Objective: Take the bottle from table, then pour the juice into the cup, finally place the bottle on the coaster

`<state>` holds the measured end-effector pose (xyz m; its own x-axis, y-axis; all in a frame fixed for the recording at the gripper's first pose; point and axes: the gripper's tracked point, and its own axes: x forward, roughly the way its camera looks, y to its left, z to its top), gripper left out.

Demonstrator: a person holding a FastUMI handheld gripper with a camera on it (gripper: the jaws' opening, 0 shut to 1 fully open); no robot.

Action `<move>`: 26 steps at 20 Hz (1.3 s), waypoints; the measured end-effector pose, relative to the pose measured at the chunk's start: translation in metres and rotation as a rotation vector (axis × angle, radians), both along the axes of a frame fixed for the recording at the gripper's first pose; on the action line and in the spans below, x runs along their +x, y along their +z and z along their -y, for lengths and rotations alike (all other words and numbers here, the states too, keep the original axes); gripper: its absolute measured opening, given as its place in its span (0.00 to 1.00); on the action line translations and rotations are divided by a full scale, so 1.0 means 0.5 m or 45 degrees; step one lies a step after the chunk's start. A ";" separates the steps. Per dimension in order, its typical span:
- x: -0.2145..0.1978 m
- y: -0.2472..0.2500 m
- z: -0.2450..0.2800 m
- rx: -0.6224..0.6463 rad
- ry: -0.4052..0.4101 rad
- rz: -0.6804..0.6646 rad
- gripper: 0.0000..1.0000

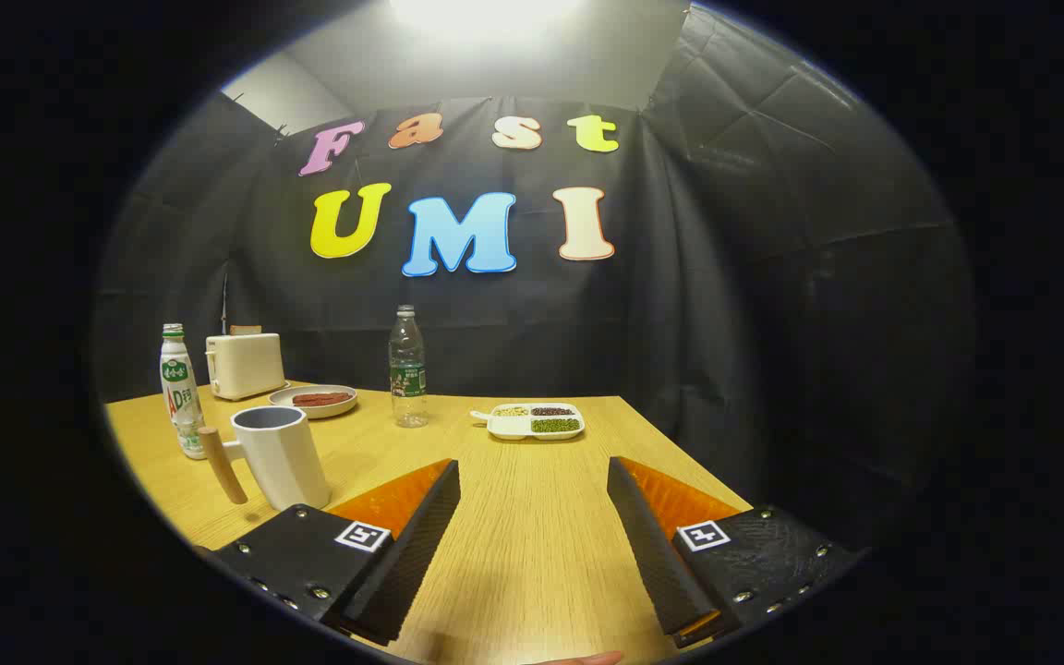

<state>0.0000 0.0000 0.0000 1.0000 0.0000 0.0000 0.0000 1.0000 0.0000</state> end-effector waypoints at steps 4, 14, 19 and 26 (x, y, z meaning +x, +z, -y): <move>0.086 0.007 -0.010 0.002 0.008 -0.004 0.97; 0.128 0.070 -0.013 0.016 -0.168 0.011 0.97; 0.057 0.150 -0.098 -0.019 -0.195 0.045 0.97; -0.054 0.236 -0.325 0.037 -0.032 0.120 0.97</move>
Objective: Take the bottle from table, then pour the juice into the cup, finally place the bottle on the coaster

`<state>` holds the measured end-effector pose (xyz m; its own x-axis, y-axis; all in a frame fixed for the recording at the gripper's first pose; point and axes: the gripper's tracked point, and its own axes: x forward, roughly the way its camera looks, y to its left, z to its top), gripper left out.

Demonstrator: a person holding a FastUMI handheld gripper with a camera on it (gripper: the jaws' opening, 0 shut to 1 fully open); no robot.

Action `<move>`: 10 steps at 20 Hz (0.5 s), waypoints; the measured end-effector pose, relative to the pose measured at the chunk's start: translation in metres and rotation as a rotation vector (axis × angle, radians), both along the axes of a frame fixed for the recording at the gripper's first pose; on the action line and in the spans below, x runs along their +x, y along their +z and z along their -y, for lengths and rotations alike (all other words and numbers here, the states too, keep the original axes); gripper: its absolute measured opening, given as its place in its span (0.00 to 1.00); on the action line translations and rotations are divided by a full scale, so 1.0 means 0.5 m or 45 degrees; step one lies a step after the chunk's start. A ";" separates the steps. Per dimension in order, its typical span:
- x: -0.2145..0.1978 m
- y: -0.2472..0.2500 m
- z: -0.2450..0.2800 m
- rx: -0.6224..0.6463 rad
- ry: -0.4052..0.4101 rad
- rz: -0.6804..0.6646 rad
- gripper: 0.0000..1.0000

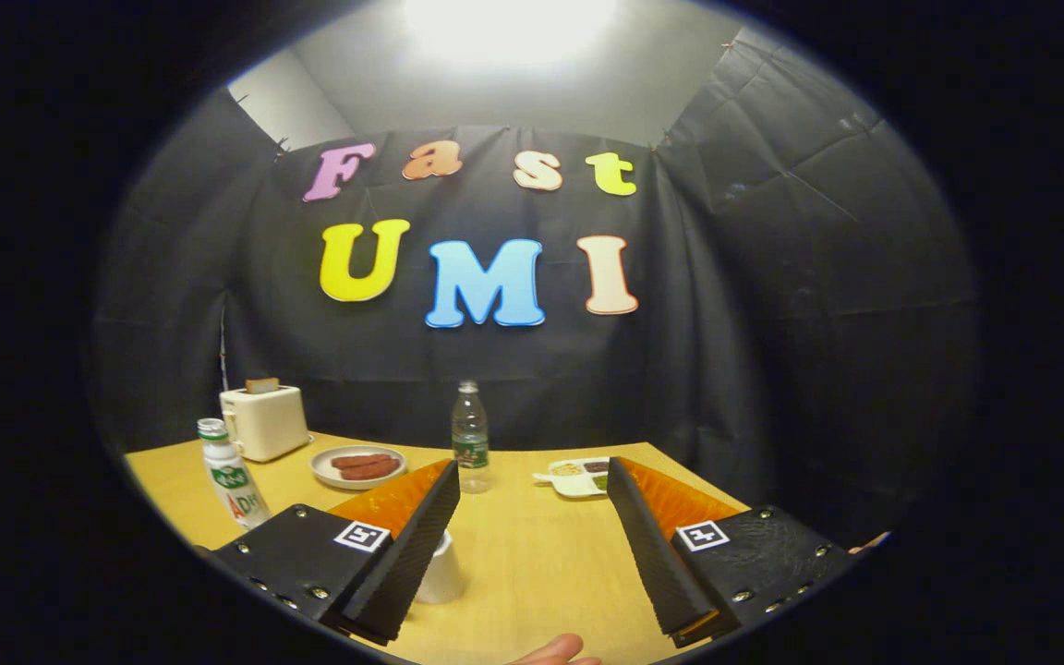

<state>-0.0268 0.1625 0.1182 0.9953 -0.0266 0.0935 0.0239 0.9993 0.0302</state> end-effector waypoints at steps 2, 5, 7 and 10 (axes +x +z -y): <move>-0.023 0.016 -0.076 0.022 0.073 0.028 0.97; -0.054 0.026 -0.201 0.047 0.210 0.053 0.97; -0.068 0.025 -0.276 0.055 0.284 0.069 0.97; -0.073 0.010 -0.382 0.065 0.379 0.067 0.97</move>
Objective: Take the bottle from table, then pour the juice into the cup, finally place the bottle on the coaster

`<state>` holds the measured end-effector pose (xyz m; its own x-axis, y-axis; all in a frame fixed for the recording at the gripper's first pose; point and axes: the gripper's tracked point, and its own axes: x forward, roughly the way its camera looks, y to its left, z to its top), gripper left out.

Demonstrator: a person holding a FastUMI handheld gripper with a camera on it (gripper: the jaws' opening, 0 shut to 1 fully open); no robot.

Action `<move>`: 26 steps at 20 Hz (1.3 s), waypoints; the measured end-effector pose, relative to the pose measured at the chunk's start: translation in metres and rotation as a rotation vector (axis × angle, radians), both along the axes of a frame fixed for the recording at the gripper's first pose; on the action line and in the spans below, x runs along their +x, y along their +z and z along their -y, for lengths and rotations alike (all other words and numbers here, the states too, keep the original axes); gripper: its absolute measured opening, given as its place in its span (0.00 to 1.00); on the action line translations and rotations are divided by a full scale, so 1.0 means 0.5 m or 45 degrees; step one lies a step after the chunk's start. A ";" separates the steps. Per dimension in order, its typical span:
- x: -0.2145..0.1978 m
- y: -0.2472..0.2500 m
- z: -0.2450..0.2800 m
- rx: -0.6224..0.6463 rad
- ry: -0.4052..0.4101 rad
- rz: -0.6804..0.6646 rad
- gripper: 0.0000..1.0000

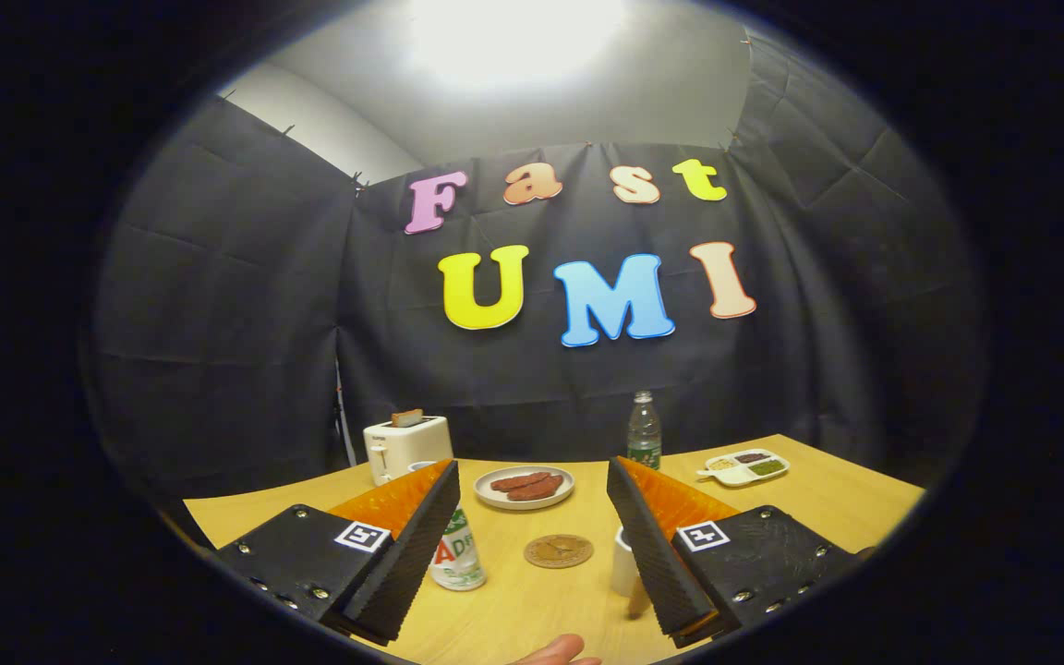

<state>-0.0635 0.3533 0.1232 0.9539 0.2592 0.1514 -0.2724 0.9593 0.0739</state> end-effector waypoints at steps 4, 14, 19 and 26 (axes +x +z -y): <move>0.023 -0.051 -0.093 0.018 0.051 -0.050 0.97; 0.152 -0.199 -0.210 -0.067 0.036 -0.235 0.98; 0.191 -0.240 -0.238 -0.093 0.036 -0.268 0.98; 0.211 -0.247 -0.229 -0.129 -0.034 -0.263 0.77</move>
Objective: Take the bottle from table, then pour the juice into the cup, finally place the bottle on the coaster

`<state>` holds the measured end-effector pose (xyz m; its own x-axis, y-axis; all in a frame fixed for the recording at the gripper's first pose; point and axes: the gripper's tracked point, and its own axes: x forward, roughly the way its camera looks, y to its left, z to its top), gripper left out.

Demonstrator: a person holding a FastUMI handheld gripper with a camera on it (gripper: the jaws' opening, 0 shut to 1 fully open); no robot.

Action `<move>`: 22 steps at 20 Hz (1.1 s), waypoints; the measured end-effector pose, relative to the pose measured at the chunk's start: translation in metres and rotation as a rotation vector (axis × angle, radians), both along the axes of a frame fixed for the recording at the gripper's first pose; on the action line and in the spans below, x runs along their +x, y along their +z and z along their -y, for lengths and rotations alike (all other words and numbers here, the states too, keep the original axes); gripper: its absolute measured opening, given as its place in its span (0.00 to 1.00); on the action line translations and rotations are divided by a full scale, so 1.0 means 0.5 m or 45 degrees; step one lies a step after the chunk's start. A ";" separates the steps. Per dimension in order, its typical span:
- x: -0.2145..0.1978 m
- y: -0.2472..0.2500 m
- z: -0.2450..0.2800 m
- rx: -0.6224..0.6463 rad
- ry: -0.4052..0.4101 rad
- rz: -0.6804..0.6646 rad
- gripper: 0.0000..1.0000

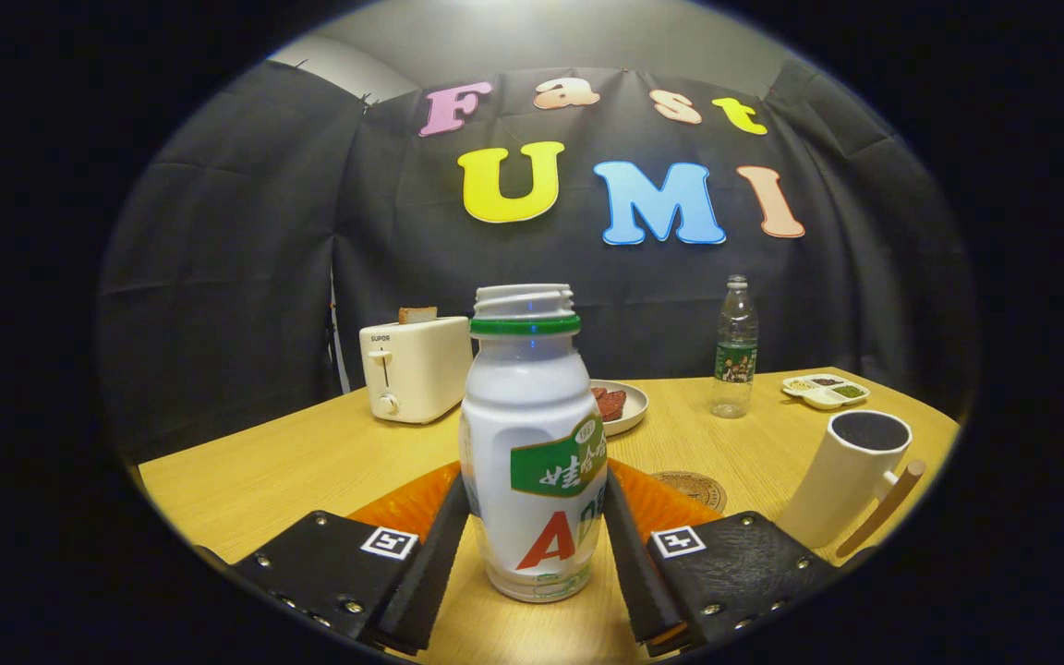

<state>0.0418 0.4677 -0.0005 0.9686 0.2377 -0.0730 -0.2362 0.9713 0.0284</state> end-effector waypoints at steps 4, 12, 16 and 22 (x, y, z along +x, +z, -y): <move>0.003 -0.002 0.001 0.043 0.001 -0.013 0.70; 0.000 0.041 0.017 0.397 0.012 -0.033 0.70; 0.004 0.064 0.023 0.612 0.036 -0.041 0.70; 0.007 0.090 0.059 0.957 0.020 -0.064 0.70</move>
<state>0.0456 0.4379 0.0445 0.9644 0.2550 0.0704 -0.2311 0.6826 0.6933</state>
